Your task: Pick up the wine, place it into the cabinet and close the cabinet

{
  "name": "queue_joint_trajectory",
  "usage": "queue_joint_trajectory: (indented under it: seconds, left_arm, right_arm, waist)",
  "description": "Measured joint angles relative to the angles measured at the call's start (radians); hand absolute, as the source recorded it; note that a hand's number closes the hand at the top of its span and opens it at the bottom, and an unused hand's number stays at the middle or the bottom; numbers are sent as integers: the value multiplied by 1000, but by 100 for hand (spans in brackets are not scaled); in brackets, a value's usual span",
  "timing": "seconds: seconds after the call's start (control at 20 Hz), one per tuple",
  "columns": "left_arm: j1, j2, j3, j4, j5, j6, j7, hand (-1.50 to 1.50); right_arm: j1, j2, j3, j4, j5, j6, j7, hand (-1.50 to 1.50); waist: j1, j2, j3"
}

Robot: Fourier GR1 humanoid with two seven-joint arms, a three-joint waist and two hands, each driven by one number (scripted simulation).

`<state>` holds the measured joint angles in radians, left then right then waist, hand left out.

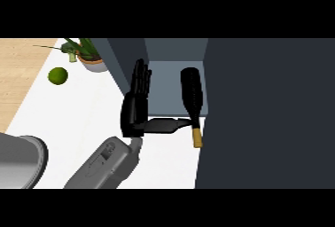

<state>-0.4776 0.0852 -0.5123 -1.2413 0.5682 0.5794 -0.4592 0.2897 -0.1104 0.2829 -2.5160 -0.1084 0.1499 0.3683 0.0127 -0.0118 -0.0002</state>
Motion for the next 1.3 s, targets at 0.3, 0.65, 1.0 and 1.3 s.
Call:
queue_joint_trajectory:
  seconds: [0.3, 0.65, 1.0, 1.3]
  left_arm:
    - [184, 30, -102, -247, -60, 74, 25, -150]
    - [364, 107, -151, -434, -97, 87, 12, -150]
    - [527, 217, -150, -578, -104, 61, -25, -150]
    - [655, 331, -92, -671, -68, -9, -58, -150]
  right_arm:
    - [-8, -19, -13, 0, 2, 3, 10, -150]
    - [13, -108, 47, 5, 1, 117, 21, 150]
    - [34, -146, 189, 0, -9, 184, 53, 150]
    - [10, -152, 218, -1, -4, 186, 65, 150]
  waist:
    - [-6, 2, 0]
    - [-9, 4, 1]
    - [-3, 3, -2]
    - [1, 1, -4]
